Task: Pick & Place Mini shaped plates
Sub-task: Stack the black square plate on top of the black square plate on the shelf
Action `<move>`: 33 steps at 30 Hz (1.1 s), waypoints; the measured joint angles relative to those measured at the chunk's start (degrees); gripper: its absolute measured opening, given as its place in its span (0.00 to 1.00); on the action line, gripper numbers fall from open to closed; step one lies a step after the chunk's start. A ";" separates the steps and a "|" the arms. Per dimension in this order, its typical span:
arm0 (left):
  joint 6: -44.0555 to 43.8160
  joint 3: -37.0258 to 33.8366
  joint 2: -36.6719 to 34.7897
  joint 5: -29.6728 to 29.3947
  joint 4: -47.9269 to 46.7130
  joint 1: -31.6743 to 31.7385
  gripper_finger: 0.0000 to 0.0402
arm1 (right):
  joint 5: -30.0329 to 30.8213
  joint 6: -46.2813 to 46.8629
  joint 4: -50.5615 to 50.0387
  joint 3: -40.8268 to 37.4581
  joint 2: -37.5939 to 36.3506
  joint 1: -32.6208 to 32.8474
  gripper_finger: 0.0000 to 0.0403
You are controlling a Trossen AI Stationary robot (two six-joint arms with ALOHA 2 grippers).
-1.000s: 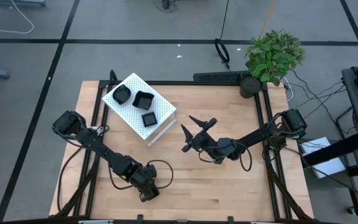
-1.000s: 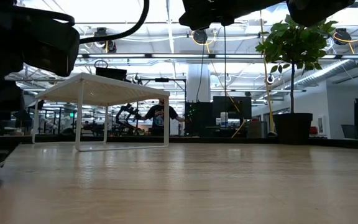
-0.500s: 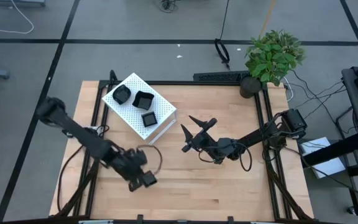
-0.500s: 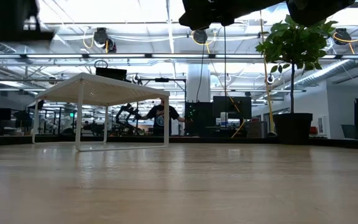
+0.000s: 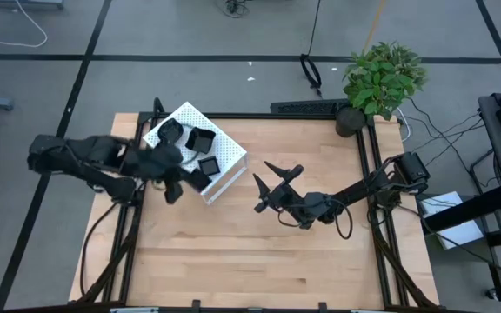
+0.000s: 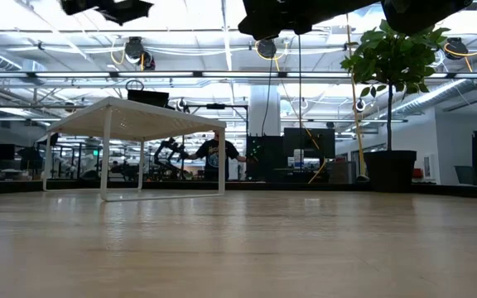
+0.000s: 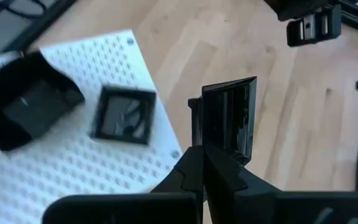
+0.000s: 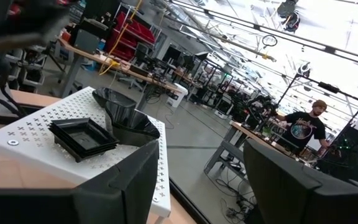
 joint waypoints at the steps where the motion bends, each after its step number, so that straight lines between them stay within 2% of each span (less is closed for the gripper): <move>1: 3.03 0.57 0.07 1.25 0.15 2.30 0.00 | 0.00 -0.02 0.00 0.00 0.00 -0.03 0.55; 5: 13.68 2.20 2.16 4.38 -0.13 11.40 0.00 | 0.00 -0.03 0.00 0.00 0.00 -0.07 0.55; 10: 21.42 2.21 6.34 13.30 -0.90 19.93 0.00 | 0.03 -0.09 -0.02 0.00 0.00 -0.07 0.55; 14: 24.61 2.21 10.52 14.20 -1.03 23.87 0.00 | 0.01 -0.39 -0.02 0.00 0.00 -0.06 0.55; 22: 31.76 2.21 16.33 14.21 -1.21 28.13 0.00 | 0.06 -1.36 0.00 0.00 0.00 -0.05 0.55; 28: 32.71 2.21 16.63 14.23 -1.17 29.09 0.01 | 0.09 -1.50 -0.02 0.00 0.00 -0.07 0.55; 33: 30.93 2.21 16.36 14.24 -1.67 29.00 0.11 | 0.11 -1.51 -0.02 0.00 0.00 -0.07 0.55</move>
